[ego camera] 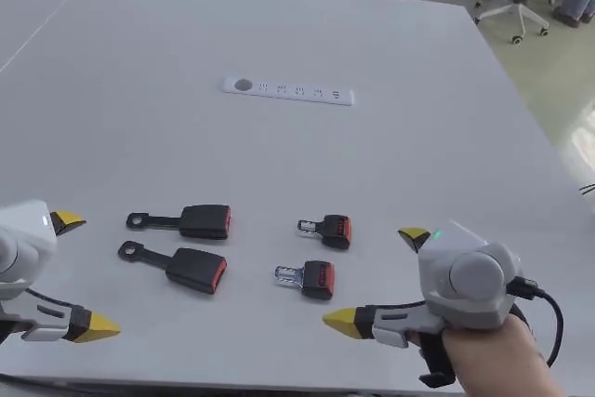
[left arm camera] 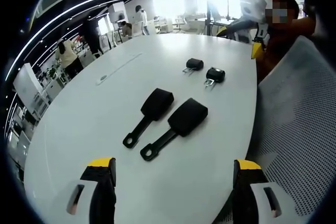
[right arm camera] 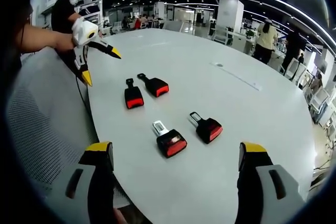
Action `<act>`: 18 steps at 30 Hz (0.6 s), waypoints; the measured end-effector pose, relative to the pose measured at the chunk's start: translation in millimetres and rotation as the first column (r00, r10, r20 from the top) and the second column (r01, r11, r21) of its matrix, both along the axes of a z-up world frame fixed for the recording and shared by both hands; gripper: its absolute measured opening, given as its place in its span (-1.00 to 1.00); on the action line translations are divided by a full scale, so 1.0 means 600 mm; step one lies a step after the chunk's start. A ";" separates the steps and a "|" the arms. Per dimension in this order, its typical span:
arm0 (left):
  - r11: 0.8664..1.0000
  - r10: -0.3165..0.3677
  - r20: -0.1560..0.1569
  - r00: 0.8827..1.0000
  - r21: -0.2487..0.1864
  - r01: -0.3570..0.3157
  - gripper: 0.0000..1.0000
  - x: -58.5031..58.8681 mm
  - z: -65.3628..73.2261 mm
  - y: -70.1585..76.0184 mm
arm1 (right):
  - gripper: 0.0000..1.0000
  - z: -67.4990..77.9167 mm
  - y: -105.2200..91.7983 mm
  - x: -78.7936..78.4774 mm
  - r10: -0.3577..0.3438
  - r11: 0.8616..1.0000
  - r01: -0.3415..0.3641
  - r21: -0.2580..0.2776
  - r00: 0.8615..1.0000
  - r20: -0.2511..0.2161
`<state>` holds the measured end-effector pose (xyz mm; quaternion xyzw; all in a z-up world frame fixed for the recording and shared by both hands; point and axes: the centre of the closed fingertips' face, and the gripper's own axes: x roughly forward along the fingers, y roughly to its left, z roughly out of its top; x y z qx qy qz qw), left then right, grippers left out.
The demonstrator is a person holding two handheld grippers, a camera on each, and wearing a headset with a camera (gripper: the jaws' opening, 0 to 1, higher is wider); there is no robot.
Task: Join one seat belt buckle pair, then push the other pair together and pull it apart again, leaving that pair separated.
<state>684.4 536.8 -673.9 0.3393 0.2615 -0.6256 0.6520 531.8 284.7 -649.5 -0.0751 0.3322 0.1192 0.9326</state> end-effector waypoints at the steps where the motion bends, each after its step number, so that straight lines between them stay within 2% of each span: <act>1: 1.000 0.000 -0.003 1.000 -0.001 0.000 0.87 -0.001 0.001 0.000 | 0.99 -0.001 0.000 -0.001 0.004 1.000 -0.004 -0.003 1.000 -0.001; 5: 1.000 -0.010 -0.011 1.000 -0.002 0.010 0.84 -0.005 0.000 -0.001 | 0.97 -0.002 0.000 -0.004 0.011 1.000 -0.011 -0.014 1.000 -0.006; 8: 1.000 -0.015 -0.005 1.000 0.002 0.015 0.82 -0.004 -0.001 -0.002 | 0.96 -0.002 -0.002 -0.004 0.014 1.000 -0.014 -0.018 1.000 -0.008; 15: 1.000 0.001 -0.010 1.000 -0.022 -0.001 0.79 0.003 0.007 -0.004 | 0.95 -0.003 -0.004 -0.003 0.023 0.999 -0.023 -0.022 1.000 -0.013; 18: 1.000 0.003 -0.031 1.000 -0.028 -0.004 0.76 0.002 0.012 -0.005 | 0.93 -0.005 -0.002 -0.001 0.034 0.999 -0.035 -0.022 0.999 -0.017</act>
